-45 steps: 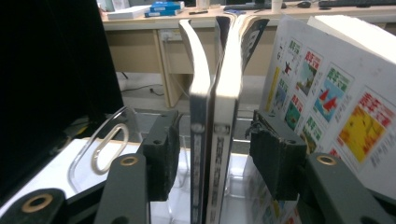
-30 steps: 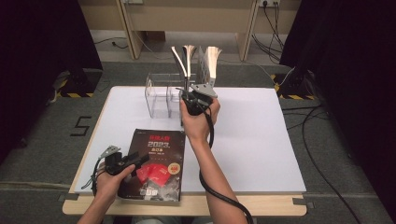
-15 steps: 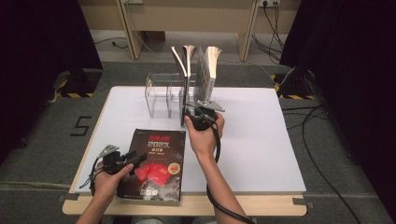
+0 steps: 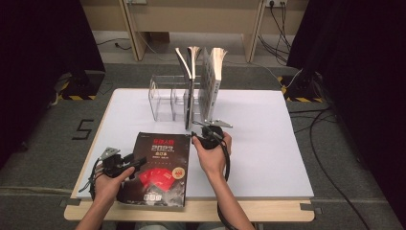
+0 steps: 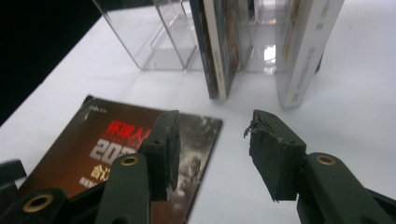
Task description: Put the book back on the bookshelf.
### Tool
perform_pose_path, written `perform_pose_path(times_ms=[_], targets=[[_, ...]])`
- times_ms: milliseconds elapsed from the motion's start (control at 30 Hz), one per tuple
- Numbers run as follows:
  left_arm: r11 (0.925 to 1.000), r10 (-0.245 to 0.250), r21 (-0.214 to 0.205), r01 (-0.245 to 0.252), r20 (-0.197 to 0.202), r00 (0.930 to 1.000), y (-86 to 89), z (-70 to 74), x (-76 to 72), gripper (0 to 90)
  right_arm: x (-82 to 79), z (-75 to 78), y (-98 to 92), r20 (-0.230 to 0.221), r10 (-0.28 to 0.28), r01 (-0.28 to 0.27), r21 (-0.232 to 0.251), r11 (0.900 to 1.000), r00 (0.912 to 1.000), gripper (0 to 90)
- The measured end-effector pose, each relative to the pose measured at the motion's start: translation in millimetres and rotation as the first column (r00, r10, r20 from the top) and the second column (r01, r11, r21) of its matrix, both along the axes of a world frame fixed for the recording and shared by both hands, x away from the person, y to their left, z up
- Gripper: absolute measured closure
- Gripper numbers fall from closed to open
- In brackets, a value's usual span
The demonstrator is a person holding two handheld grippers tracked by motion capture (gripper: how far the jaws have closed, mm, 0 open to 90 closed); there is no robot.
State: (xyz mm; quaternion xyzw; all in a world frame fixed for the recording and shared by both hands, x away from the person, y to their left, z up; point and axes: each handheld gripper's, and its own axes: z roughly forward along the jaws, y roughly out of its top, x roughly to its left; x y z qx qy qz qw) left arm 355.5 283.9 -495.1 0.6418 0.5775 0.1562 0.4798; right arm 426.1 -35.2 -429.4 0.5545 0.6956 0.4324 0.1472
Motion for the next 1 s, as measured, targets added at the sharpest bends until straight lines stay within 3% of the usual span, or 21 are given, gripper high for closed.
perform_pose_path(times_ms=[200, 333, 433, 700, 1000], targets=[[0.999, 0.039, 0.022, -0.038, -0.044, 0.9983, 9.3, -2.9, 2.0, 33.0, -5.7, -13.6, 3.7, -0.082, 0.045, -0.044, 0.003, 0.999, 0.9956, 54.0], [0.9981, 0.057, 0.029, -0.055, -0.078, 0.9953, 13.4, -6.5, 3.4, 33.5, -8.2, -24.3, 10.4, -0.178, 0.09, -0.089, 0.016, 0.9959, 0.9799, 54.0], [0.9979, 0.062, 0.022, -0.06, -0.091, 0.9939, 15.6, -8.4, 4.2, 34.5, -8.9, -32.6, 15.2, -0.216, 0.115, -0.109, 0.037, 0.9933, 0.9697, 53.9], [0.998, 0.063, 0.007, -0.062, -0.098, 0.9932, 17.5, -9.5, 5.2, 35.8, -7.8, -42.7, 22.8, -0.274, 0.134, -0.126, 0.048, 0.9909, 0.9523, 53.9], [0.9983, 0.057, 0.0, -0.058, -0.106, 0.9927, 16.4, -9.3, 4.2, 37.1, -6.8, -51.3, 31.2, -0.305, 0.156, -0.155, 0.026, 0.9876, 0.9395, 53.8]])
